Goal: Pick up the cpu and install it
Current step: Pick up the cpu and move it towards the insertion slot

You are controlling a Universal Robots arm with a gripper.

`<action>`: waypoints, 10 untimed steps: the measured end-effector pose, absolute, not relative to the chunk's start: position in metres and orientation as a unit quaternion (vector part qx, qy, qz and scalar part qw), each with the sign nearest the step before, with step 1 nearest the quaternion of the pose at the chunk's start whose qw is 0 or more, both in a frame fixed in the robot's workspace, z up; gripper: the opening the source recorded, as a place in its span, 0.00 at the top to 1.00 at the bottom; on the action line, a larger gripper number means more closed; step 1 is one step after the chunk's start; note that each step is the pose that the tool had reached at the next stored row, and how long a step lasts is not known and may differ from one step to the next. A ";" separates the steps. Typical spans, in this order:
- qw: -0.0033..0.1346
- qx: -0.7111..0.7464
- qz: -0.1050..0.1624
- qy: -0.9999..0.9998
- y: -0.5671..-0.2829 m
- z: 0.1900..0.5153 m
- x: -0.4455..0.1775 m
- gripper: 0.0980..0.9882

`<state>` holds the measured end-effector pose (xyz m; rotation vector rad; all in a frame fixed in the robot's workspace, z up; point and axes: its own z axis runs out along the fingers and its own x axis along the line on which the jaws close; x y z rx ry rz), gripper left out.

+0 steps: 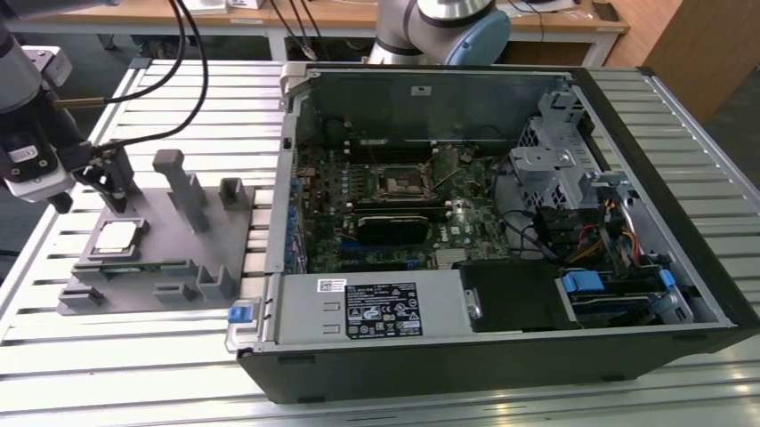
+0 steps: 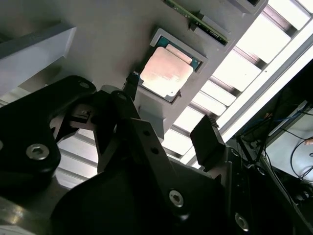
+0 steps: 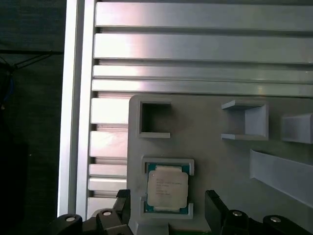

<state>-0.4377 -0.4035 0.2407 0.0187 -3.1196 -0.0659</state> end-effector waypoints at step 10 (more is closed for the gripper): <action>0.011 0.006 -0.021 -1.000 -0.406 0.232 -0.438 0.31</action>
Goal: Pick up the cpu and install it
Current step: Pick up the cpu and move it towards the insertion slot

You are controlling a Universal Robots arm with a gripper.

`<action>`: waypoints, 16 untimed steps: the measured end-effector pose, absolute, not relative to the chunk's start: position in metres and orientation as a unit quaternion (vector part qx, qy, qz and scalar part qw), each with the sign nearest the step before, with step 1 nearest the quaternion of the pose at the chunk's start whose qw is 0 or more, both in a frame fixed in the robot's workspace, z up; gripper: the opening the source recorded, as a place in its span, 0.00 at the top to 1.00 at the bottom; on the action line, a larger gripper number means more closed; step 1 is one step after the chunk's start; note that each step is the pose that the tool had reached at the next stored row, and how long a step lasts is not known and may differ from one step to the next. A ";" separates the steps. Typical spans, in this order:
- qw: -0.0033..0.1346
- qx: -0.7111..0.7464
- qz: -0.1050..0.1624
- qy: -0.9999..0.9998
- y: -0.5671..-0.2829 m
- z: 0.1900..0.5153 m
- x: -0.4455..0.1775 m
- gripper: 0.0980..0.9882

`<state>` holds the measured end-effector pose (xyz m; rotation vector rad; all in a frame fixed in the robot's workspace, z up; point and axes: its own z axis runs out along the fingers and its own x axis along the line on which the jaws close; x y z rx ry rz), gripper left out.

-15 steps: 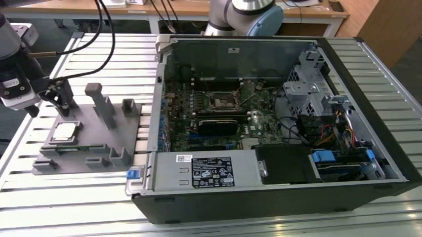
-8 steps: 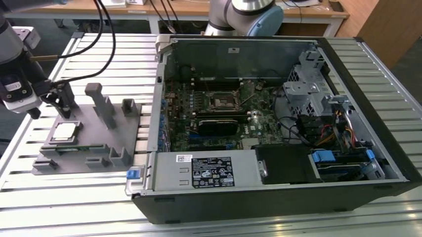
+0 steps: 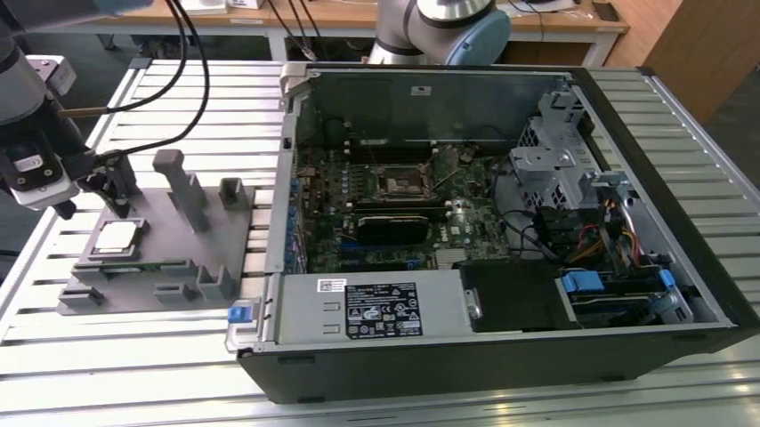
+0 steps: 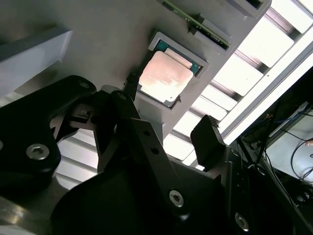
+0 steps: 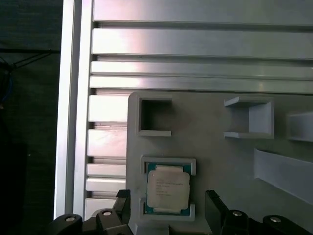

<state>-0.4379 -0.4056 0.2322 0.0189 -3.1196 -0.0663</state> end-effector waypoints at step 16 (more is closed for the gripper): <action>0.011 0.006 -0.021 -1.000 -0.406 0.223 -0.438 0.31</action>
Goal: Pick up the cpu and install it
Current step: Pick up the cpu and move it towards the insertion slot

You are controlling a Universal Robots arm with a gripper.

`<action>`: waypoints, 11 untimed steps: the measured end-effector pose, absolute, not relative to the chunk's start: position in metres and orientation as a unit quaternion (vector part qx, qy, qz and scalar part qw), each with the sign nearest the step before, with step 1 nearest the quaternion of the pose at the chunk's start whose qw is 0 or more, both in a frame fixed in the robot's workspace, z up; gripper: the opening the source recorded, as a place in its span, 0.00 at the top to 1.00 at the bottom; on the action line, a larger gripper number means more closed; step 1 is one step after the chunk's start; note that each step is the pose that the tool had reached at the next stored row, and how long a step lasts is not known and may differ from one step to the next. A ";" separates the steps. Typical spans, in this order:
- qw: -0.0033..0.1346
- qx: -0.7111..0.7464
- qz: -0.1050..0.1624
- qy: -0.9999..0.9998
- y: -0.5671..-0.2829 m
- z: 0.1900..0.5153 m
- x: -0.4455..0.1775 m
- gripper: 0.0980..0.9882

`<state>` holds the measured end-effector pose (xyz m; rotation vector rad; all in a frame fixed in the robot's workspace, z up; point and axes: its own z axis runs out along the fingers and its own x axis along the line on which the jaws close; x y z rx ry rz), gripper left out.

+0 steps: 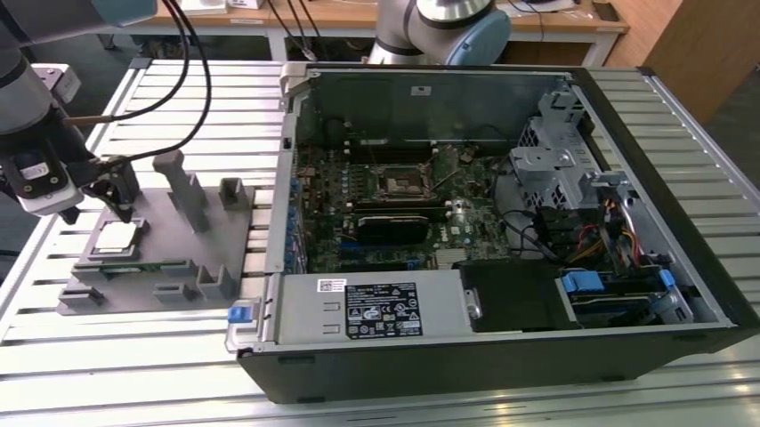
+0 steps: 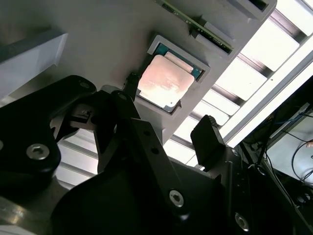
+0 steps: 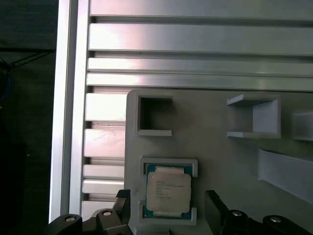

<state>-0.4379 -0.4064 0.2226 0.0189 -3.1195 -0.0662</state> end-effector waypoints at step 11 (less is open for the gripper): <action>0.011 0.005 -0.021 -1.000 -0.408 0.216 -0.438 0.31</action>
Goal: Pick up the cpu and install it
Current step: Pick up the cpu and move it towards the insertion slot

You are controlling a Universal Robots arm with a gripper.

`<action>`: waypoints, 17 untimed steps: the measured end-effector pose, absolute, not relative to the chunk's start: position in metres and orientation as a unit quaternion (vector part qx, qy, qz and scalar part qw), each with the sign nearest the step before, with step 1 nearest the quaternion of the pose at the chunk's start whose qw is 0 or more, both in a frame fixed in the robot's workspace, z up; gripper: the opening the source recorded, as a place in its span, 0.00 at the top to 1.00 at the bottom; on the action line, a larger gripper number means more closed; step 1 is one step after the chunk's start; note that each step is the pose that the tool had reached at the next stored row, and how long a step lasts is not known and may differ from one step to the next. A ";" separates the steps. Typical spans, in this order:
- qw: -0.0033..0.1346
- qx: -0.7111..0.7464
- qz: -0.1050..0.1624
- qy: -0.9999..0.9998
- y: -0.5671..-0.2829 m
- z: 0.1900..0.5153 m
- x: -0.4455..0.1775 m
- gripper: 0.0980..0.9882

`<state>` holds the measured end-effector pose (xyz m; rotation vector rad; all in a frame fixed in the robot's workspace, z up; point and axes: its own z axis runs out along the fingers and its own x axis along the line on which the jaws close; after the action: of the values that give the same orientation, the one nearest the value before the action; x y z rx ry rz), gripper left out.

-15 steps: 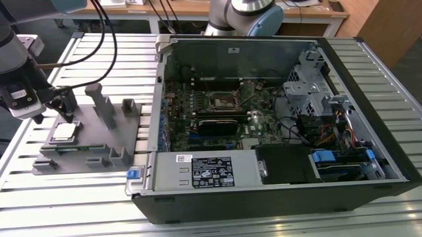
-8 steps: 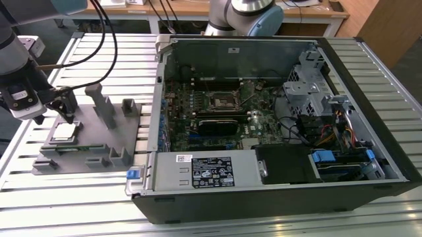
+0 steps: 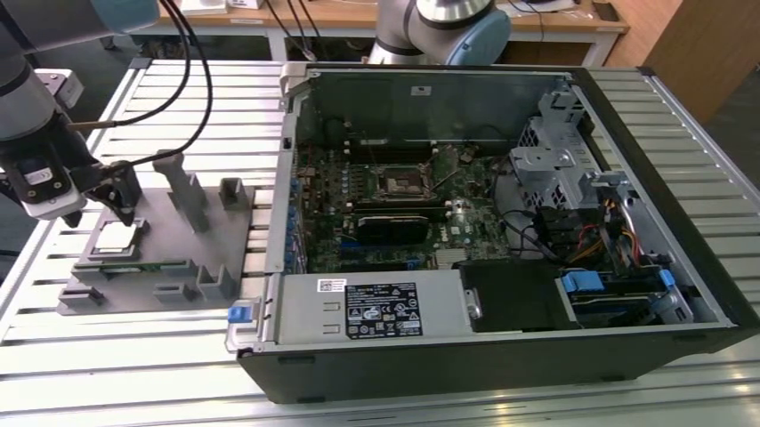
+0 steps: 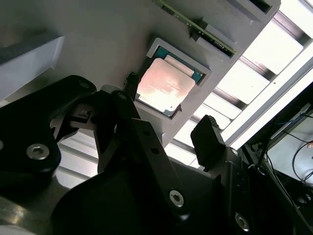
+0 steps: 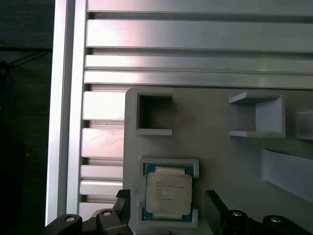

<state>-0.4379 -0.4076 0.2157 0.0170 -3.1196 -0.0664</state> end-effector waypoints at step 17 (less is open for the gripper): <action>0.011 0.005 -0.021 -1.000 -0.409 0.202 -0.438 0.31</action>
<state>-0.4379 -0.4090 0.2021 0.0148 -3.1198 -0.0666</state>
